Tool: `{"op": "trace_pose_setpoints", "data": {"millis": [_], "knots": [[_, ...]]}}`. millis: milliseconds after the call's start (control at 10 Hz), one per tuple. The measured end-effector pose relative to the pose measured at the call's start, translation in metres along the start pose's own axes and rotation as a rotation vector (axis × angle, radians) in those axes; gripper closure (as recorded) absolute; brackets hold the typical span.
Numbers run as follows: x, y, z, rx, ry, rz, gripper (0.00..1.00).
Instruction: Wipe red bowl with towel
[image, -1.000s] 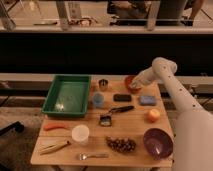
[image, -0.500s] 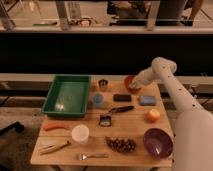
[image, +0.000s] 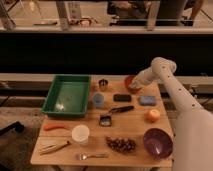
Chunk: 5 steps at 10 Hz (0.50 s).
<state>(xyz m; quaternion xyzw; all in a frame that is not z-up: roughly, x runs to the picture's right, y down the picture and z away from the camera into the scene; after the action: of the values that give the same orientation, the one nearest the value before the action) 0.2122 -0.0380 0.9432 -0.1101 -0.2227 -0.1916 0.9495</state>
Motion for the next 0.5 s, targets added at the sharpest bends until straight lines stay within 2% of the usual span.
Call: {"op": "trace_pose_setpoints", "data": {"millis": [500], "knots": [[0.0039, 0.0046, 0.0037, 0.003, -0.007, 0.014, 1.00]]}}
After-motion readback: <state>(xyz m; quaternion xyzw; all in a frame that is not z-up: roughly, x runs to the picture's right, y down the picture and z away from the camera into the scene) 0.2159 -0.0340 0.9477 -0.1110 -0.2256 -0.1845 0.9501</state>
